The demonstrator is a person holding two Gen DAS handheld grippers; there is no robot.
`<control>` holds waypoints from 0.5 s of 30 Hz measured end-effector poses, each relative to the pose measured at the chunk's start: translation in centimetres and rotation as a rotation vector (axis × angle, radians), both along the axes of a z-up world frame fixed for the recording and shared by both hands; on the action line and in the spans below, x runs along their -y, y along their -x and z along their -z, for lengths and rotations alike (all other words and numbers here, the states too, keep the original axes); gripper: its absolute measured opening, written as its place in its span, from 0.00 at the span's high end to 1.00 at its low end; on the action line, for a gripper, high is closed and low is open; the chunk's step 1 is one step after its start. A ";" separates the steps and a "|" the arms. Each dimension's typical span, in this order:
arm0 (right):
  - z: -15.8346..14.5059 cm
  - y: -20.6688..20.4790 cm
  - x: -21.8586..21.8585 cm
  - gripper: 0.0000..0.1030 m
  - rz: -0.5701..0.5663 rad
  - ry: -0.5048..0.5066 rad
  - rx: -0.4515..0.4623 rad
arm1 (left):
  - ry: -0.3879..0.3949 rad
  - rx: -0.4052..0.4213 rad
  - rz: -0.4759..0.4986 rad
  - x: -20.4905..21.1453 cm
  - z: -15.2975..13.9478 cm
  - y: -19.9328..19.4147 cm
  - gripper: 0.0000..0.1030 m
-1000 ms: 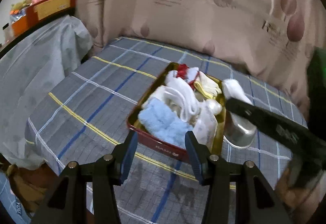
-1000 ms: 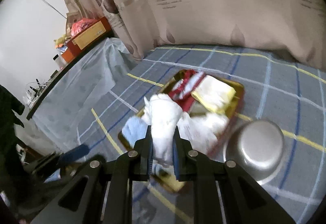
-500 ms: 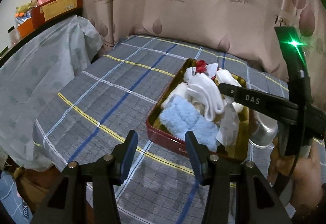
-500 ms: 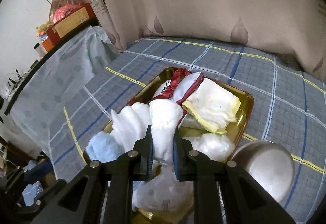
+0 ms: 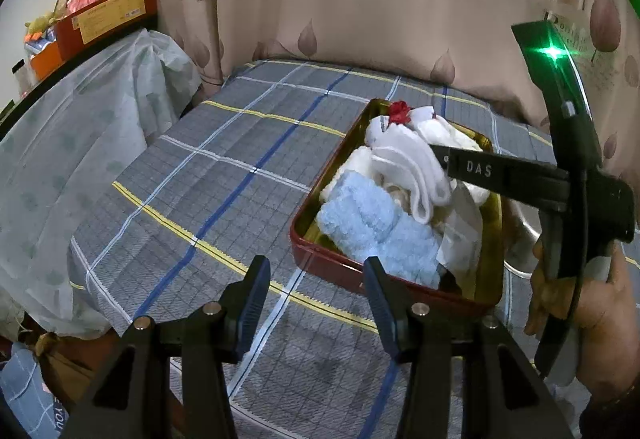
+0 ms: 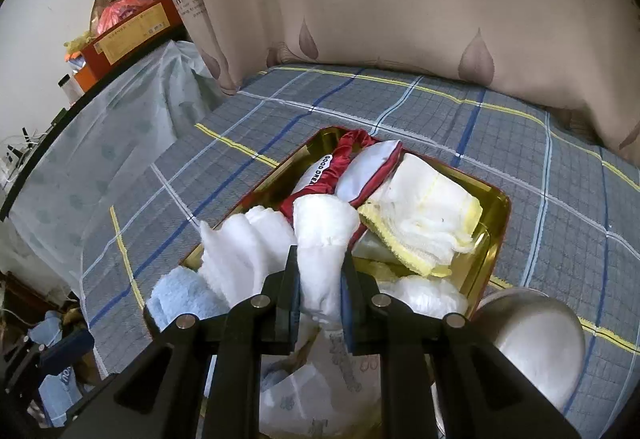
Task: Organize soft objects
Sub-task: 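Lower the white tissue pack into the tray and open the right gripper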
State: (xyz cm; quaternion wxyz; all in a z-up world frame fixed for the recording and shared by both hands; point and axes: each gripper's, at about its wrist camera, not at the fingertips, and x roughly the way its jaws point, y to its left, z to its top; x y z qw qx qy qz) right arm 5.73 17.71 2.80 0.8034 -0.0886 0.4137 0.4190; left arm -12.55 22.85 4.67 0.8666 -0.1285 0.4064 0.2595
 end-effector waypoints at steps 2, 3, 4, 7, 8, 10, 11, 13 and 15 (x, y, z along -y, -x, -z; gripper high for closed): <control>0.1 0.0 -0.1 0.84 0.001 0.004 0.000 | 0.000 -0.007 0.002 0.1 0.1 -0.1 0.52; 0.1 0.0 -0.1 0.83 0.002 0.005 0.000 | 0.000 -0.009 0.002 0.1 0.2 -0.1 0.52; 0.1 -0.1 -0.2 0.83 0.002 0.005 -0.002 | 0.000 -0.012 0.003 0.1 0.3 -0.1 0.52; 0.1 -0.1 -0.3 0.82 -0.002 0.001 0.000 | -0.001 -0.014 0.002 0.1 0.3 -0.1 0.52; 0.2 -0.1 -0.3 0.82 -0.003 -0.001 0.001 | 0.000 -0.016 0.003 0.1 0.4 -0.1 0.52; 0.2 -0.1 -0.3 0.81 -0.002 0.000 0.002 | 0.005 -0.015 0.002 0.0 0.4 -0.1 0.52; 0.2 -0.1 -0.3 0.80 -0.002 -0.003 0.002 | 0.007 -0.016 0.002 -0.1 0.5 0.0 0.52; 0.2 -0.1 -0.4 0.76 -0.001 -0.005 0.004 | 0.009 -0.022 0.002 -0.1 0.6 -0.1 0.52; 0.1 -0.1 -0.2 0.67 0.001 -0.013 0.000 | 0.012 -0.026 0.001 -0.2 0.7 -0.1 0.52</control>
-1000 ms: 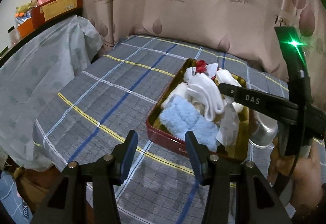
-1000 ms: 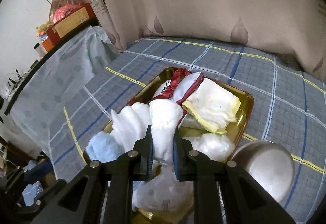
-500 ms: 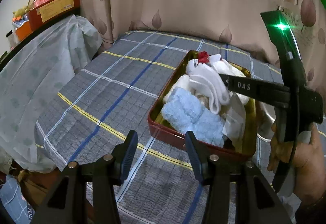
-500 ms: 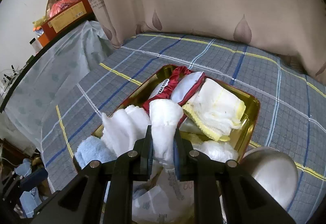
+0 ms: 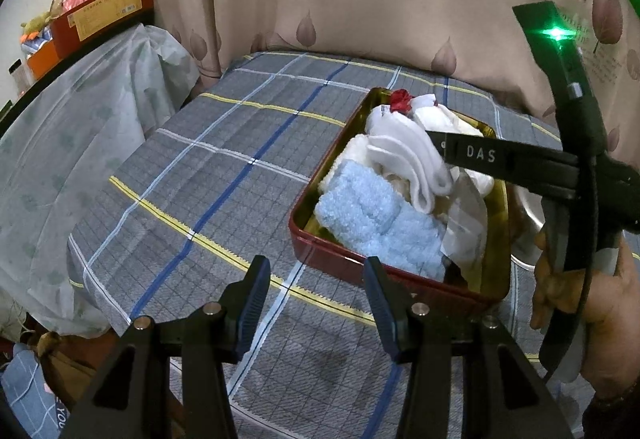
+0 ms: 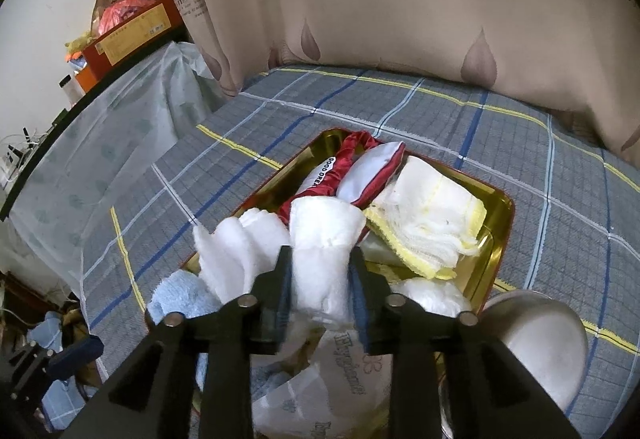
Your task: Organize soft objects
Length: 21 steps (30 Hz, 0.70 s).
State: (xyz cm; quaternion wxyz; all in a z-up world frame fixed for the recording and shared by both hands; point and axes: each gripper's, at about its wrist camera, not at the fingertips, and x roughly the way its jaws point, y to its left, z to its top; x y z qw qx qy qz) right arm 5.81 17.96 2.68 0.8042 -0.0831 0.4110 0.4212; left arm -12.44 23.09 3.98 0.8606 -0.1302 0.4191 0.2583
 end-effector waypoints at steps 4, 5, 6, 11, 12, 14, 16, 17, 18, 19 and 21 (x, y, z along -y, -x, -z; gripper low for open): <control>-0.9 0.3 0.6 0.47 0.006 -0.044 0.026 | 0.001 -0.003 -0.003 -0.1 0.0 0.0 0.52; -1.2 0.4 0.6 0.46 0.004 -0.048 0.034 | 0.001 -0.003 -0.005 -0.1 0.0 0.0 0.52; -1.4 0.5 0.7 0.46 0.002 -0.053 0.042 | 0.001 -0.004 -0.005 -0.2 0.1 0.0 0.52; -3.2 1.4 2.1 0.46 0.006 -0.109 0.068 | 0.004 -0.001 -0.009 -0.3 -0.1 0.0 0.52; -3.7 1.9 2.9 0.46 0.013 -0.135 0.080 | 0.003 0.003 -0.008 -0.3 -0.1 0.1 0.52; -4.9 3.3 4.4 0.45 0.032 -0.165 0.134 | -0.005 0.014 -0.007 -0.3 -0.3 0.2 0.52; -5.8 5.4 6.5 0.36 0.069 -0.187 0.210 | -0.013 0.040 0.004 -0.2 -0.6 0.3 0.52; -6.0 6.3 7.3 0.25 0.091 -0.192 0.239 | -0.019 0.054 0.011 -0.1 -0.7 0.5 0.52; -6.1 7.4 8.2 0.17 0.119 -0.194 0.272 | -0.022 0.064 0.018 0.0 -0.8 0.5 0.52; -6.1 8.4 9.1 0.15 0.142 -0.193 0.302 | -0.020 0.085 0.032 0.1 -0.9 0.6 0.52; -6.0 10.2 10.2 0.10 0.182 -0.178 0.356 | -0.026 0.147 0.062 0.3 -1.0 1.1 0.52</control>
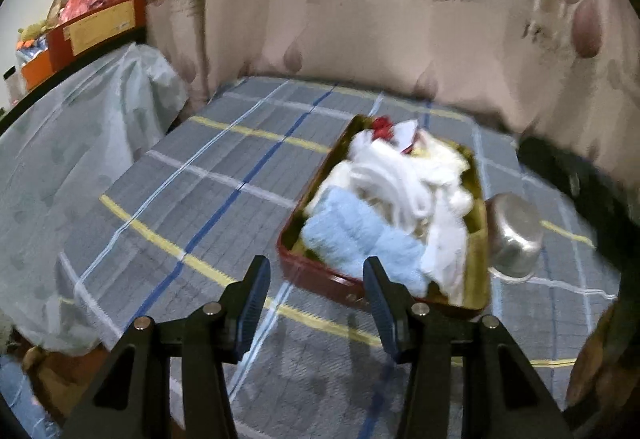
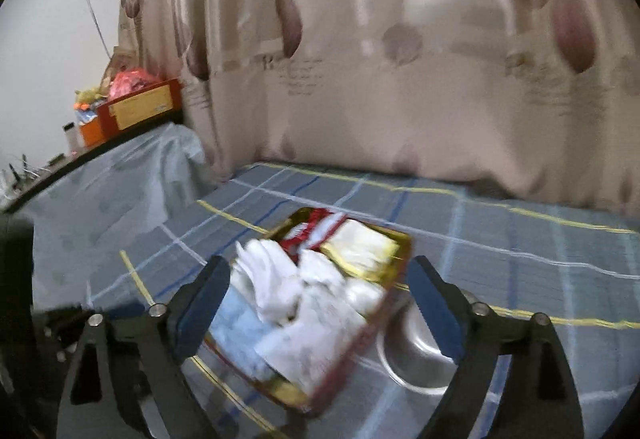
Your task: Organize soft objects
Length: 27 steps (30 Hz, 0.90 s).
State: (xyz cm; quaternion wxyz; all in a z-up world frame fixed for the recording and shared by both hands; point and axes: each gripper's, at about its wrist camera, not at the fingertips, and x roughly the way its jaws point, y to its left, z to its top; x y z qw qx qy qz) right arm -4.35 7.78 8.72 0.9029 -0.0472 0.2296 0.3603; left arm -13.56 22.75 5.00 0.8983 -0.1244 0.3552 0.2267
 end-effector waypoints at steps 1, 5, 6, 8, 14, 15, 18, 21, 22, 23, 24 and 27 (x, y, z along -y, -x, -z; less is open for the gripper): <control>0.1 0.8 0.5 0.08 0.032 0.007 0.027 | -0.016 0.020 0.009 0.2 -0.1 0.1 0.52; 0.4 2.6 1.9 0.02 0.108 0.032 0.081 | -0.076 0.054 0.047 0.8 0.2 0.4 0.52; 0.6 3.0 2.0 0.02 0.128 0.051 0.091 | -0.077 0.064 0.051 0.8 0.2 0.5 0.52; 0.8 3.9 2.1 0.01 0.152 0.066 0.112 | -0.073 0.100 0.063 1.0 0.0 0.9 0.52; 0.2 6.4 3.0 0.01 0.177 0.053 0.157 | -0.111 0.143 0.075 1.8 -0.6 1.6 0.52; 0.1 6.8 3.2 0.01 0.185 0.051 0.168 | -0.123 0.144 0.074 2.1 -0.8 1.7 0.52; -0.1 7.9 3.6 0.01 0.218 0.048 0.200 | -0.156 0.158 0.081 2.9 -1.3 2.0 0.52; -0.4 8.3 4.1 0.01 0.220 0.035 0.187 | -0.173 0.189 0.085 3.6 -2.1 2.5 0.52; -0.5 8.4 4.3 0.01 0.221 0.032 0.185 | -0.182 0.202 0.087 3.9 -2.4 2.8 0.52; -0.6 8.5 4.4 0.01 0.222 0.028 0.184 | -0.193 0.213 0.087 4.2 -2.8 3.0 0.52; -0.8 8.5 4.7 0.01 0.220 0.021 0.178 | -0.204 0.221 0.087 4.5 -3.1 3.2 0.51; -1.1 8.6 4.9 0.01 0.210 0.018 0.167 | -0.230 0.233 0.084 5.4 -4.1 3.9 0.48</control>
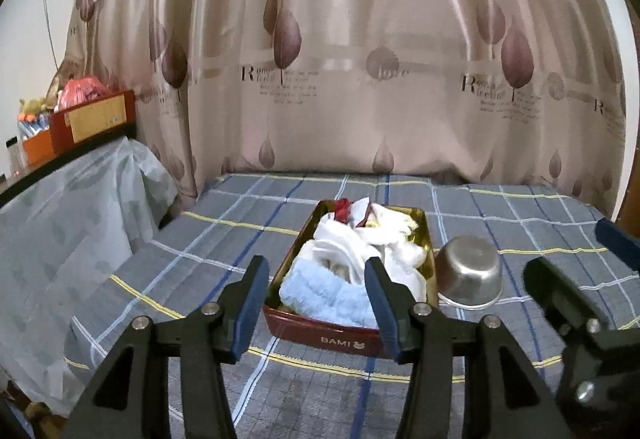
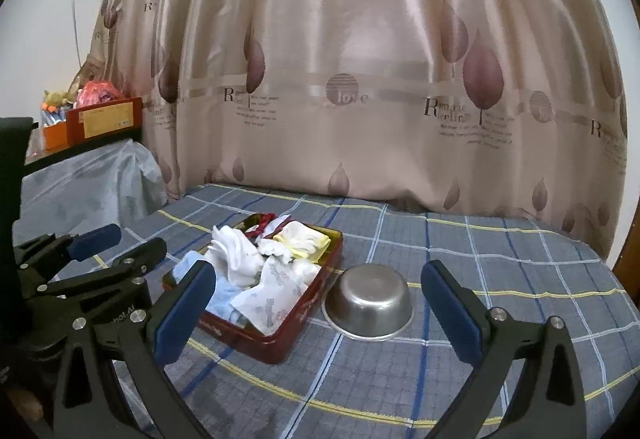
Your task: Organize soft objects
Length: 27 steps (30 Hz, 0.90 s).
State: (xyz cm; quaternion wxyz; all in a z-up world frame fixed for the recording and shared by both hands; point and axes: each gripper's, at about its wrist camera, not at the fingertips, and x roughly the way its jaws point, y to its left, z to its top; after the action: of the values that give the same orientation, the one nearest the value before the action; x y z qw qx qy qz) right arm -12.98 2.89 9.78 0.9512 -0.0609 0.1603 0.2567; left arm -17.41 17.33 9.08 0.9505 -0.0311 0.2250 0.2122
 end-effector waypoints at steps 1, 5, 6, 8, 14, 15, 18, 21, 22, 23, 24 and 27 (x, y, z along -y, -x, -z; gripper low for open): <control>-0.1 0.0 0.0 0.01 0.003 -0.001 0.008 | -0.009 -0.003 -0.011 0.2 -0.2 0.2 0.48; -0.3 0.5 0.7 0.01 0.003 -0.004 0.027 | -0.013 -0.003 -0.027 0.8 -0.9 1.2 0.48; -0.3 0.6 0.8 0.01 0.000 -0.005 0.029 | -0.010 -0.005 -0.031 0.8 -1.1 1.4 0.48; -0.4 0.9 1.1 0.01 -0.005 -0.004 0.026 | 0.002 -0.011 -0.050 0.9 -1.3 1.9 0.46; -0.5 1.5 1.7 0.01 -0.017 -0.015 0.022 | 0.029 -0.027 -0.076 1.2 -1.6 2.8 0.44; -0.5 1.6 1.8 0.01 -0.019 -0.016 0.022 | 0.031 -0.031 -0.074 1.2 -1.6 2.9 0.44; -0.3 1.9 1.7 0.01 -0.019 -0.003 0.023 | 0.027 -0.038 -0.078 1.3 -1.6 2.9 0.44; -0.3 1.9 1.7 0.01 -0.019 -0.004 0.020 | 0.024 -0.039 -0.078 1.4 -1.6 2.9 0.44; -0.3 1.9 1.7 0.01 -0.018 -0.003 0.019 | 0.023 -0.040 -0.075 1.4 -1.6 3.0 0.44; -0.2 1.9 1.7 0.01 -0.015 -0.004 0.014 | 0.027 -0.042 -0.068 1.4 -1.6 2.9 0.44; -0.2 2.0 1.7 0.01 -0.014 -0.009 0.008 | 0.028 -0.045 -0.064 1.4 -1.5 2.9 0.44; 0.0 2.0 1.7 0.01 -0.010 -0.014 -0.006 | 0.029 -0.051 -0.059 1.3 -1.5 2.8 0.43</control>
State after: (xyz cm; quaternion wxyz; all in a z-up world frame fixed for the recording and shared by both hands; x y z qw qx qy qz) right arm -14.96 1.18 9.81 0.9498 -0.0544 0.1608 0.2628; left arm -20.26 15.99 10.53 0.9372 -0.0461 0.2512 0.2377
